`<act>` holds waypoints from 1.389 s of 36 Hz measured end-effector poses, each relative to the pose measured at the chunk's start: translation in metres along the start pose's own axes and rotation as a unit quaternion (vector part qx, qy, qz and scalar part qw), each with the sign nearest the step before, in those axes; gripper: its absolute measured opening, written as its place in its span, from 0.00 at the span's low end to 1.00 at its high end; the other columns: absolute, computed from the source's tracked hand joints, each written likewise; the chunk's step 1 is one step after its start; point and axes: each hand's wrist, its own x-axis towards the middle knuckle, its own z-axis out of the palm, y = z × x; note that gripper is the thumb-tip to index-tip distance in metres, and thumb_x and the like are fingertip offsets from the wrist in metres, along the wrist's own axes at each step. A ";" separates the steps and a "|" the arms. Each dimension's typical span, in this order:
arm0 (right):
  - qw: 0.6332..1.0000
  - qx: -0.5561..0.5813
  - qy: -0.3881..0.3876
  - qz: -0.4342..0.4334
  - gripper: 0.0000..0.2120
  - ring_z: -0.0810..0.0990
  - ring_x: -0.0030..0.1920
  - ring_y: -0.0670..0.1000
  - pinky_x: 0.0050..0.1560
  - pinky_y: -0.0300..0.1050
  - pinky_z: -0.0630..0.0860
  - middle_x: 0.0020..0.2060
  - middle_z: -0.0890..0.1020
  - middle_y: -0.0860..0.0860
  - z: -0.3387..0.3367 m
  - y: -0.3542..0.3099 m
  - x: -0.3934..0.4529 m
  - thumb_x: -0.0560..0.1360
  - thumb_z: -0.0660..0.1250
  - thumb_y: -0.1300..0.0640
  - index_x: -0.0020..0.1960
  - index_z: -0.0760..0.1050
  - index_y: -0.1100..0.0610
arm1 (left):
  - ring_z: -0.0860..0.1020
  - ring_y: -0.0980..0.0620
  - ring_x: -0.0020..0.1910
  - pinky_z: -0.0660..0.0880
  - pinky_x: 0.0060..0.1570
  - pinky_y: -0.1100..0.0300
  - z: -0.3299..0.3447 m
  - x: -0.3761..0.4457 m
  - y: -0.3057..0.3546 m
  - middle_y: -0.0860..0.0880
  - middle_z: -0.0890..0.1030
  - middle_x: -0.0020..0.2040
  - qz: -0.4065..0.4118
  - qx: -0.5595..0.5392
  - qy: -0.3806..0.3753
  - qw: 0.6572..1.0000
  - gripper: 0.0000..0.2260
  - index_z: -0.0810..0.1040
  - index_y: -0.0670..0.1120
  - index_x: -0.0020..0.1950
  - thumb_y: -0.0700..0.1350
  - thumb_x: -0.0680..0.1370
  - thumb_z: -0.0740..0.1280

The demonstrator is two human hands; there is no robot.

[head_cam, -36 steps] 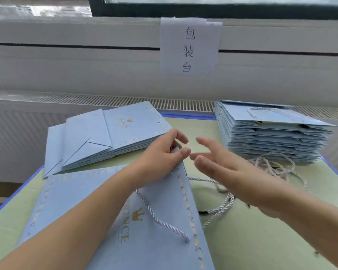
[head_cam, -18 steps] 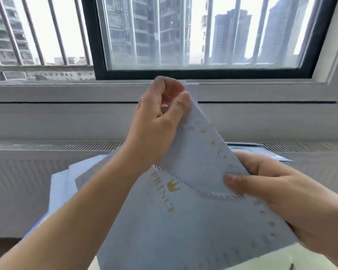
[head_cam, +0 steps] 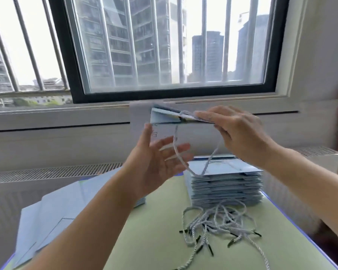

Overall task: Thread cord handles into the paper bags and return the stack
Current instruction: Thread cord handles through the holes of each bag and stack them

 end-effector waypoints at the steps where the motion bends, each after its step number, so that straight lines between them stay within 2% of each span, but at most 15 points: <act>1: 0.999 -0.039 -0.011 -0.015 0.27 0.81 0.52 0.55 0.45 0.51 0.76 0.55 0.82 0.48 0.006 0.006 -0.002 0.72 0.66 0.72 0.65 0.76 0.50 | 0.84 0.40 0.45 0.82 0.40 0.53 0.000 0.010 -0.001 0.38 0.82 0.55 -0.022 -0.037 -0.021 0.999 0.34 0.75 0.40 0.58 0.69 0.78 0.49; 5: 0.995 -0.090 -0.035 -0.018 0.29 0.83 0.50 0.54 0.39 0.48 0.78 0.54 0.84 0.48 0.025 0.032 -0.010 0.67 0.70 0.75 0.63 0.78 0.52 | 0.76 0.36 0.63 0.77 0.56 0.46 0.006 0.049 -0.002 0.37 0.76 0.66 -0.026 -0.092 -0.053 0.994 0.44 0.74 0.37 0.66 0.73 0.74 0.46; 9: 0.994 -0.097 -0.040 0.027 0.28 0.84 0.48 0.56 0.38 0.49 0.78 0.51 0.85 0.50 0.032 0.061 -0.009 0.68 0.68 0.75 0.62 0.78 0.51 | 0.73 0.42 0.65 0.69 0.59 0.50 0.012 0.087 -0.005 0.47 0.74 0.63 -0.017 0.100 0.057 0.993 0.41 0.71 0.43 0.70 0.74 0.73 0.47; 14: 0.991 -0.114 -0.049 0.041 0.27 0.82 0.54 0.56 0.43 0.48 0.76 0.56 0.83 0.49 0.043 0.101 -0.003 0.73 0.63 0.72 0.66 0.75 0.49 | 0.74 0.51 0.39 0.70 0.38 0.58 0.007 0.121 -0.023 0.47 0.76 0.44 0.038 0.254 0.201 0.945 0.29 0.71 0.42 0.60 0.66 0.80 0.49; 18: 0.990 -0.139 -0.004 0.002 0.28 0.84 0.46 0.57 0.39 0.50 0.79 0.49 0.85 0.52 0.058 0.119 0.001 0.66 0.67 0.77 0.60 0.79 0.54 | 0.81 0.48 0.34 0.78 0.30 0.60 0.013 0.139 -0.028 0.40 0.83 0.45 -0.078 0.072 0.073 0.992 0.37 0.72 0.38 0.62 0.69 0.77 0.47; 22: 0.990 -0.139 0.000 -0.040 0.28 0.84 0.44 0.58 0.41 0.54 0.80 0.49 0.85 0.54 0.078 0.126 -0.011 0.63 0.71 0.77 0.58 0.80 0.57 | 0.82 0.41 0.47 0.80 0.48 0.49 0.010 0.163 -0.025 0.36 0.83 0.52 -0.085 -0.139 -0.002 0.987 0.42 0.74 0.34 0.63 0.72 0.76 0.49; 26: 0.990 -0.121 -0.039 -0.060 0.26 0.85 0.47 0.55 0.42 0.52 0.82 0.52 0.84 0.52 0.097 0.125 -0.043 0.67 0.61 0.74 0.60 0.79 0.56 | 0.82 0.43 0.43 0.81 0.44 0.51 -0.005 0.173 -0.025 0.37 0.82 0.50 -0.105 -0.108 0.007 0.989 0.27 0.74 0.33 0.64 0.57 0.80 0.61; 30: 0.989 -0.095 -0.097 -0.062 0.33 0.84 0.52 0.53 0.47 0.50 0.82 0.55 0.83 0.51 0.107 0.126 -0.078 0.61 0.70 0.76 0.62 0.78 0.54 | 0.82 0.47 0.37 0.81 0.35 0.59 -0.019 0.171 -0.041 0.41 0.82 0.44 -0.136 0.090 0.060 0.985 0.11 0.75 0.36 0.56 0.43 0.81 0.62; 34: 0.984 -0.073 -0.150 -0.069 0.37 0.83 0.52 0.51 0.48 0.47 0.81 0.56 0.83 0.49 0.102 0.122 -0.094 0.56 0.70 0.76 0.63 0.77 0.54 | 0.77 0.52 0.37 0.79 0.32 0.63 -0.027 0.175 -0.060 0.45 0.79 0.44 -0.144 0.331 0.107 0.926 0.10 0.75 0.39 0.56 0.45 0.81 0.65; 38: 0.977 -0.059 -0.201 -0.042 0.34 0.83 0.52 0.51 0.46 0.47 0.82 0.58 0.82 0.47 0.090 0.124 -0.096 0.62 0.62 0.70 0.66 0.74 0.51 | 0.67 0.52 0.31 0.64 0.29 0.62 -0.028 0.176 -0.062 0.45 0.73 0.40 -0.126 0.511 0.116 0.843 0.17 0.72 0.41 0.59 0.54 0.79 0.66; 39: 0.975 -0.060 -0.210 -0.041 0.33 0.83 0.52 0.50 0.47 0.47 0.82 0.57 0.82 0.47 0.088 0.123 -0.097 0.63 0.61 0.69 0.65 0.74 0.50 | 0.70 0.50 0.34 0.65 0.32 0.61 -0.027 0.176 -0.063 0.44 0.74 0.44 -0.114 0.537 0.117 0.828 0.23 0.68 0.41 0.67 0.54 0.78 0.67; 41: 0.972 -0.060 -0.226 -0.027 0.30 0.83 0.52 0.48 0.50 0.45 0.80 0.57 0.82 0.46 0.086 0.119 -0.103 0.65 0.62 0.67 0.65 0.75 0.50 | 0.75 0.44 0.55 0.71 0.46 0.57 -0.025 0.176 -0.065 0.41 0.71 0.66 -0.079 0.596 0.124 0.790 0.35 0.52 0.45 0.78 0.52 0.78 0.67; 43: 0.964 -0.046 -0.260 0.003 0.29 0.81 0.56 0.46 0.55 0.41 0.76 0.60 0.80 0.43 0.086 0.114 -0.108 0.68 0.58 0.63 0.67 0.73 0.48 | 0.64 0.42 0.72 0.67 0.64 0.52 -0.019 0.174 -0.065 0.43 0.58 0.77 -0.028 0.661 0.120 0.741 0.36 0.46 0.48 0.80 0.52 0.79 0.64; 46: 0.932 -0.010 -0.352 0.087 0.30 0.71 0.67 0.42 0.66 0.39 0.68 0.69 0.70 0.40 0.078 0.106 -0.104 0.72 0.50 0.53 0.74 0.61 0.42 | 0.58 0.44 0.75 0.60 0.71 0.46 -0.003 0.170 -0.070 0.45 0.58 0.78 0.009 0.721 0.073 0.689 0.28 0.51 0.50 0.79 0.55 0.82 0.57; 50: 0.888 0.090 -0.407 0.195 0.36 0.68 0.69 0.45 0.66 0.42 0.65 0.71 0.68 0.40 0.072 0.098 -0.088 0.68 0.45 0.29 0.75 0.49 0.37 | 0.61 0.45 0.75 0.60 0.71 0.46 0.013 0.164 -0.085 0.46 0.62 0.77 -0.039 0.786 0.003 0.617 0.25 0.58 0.50 0.78 0.60 0.83 0.49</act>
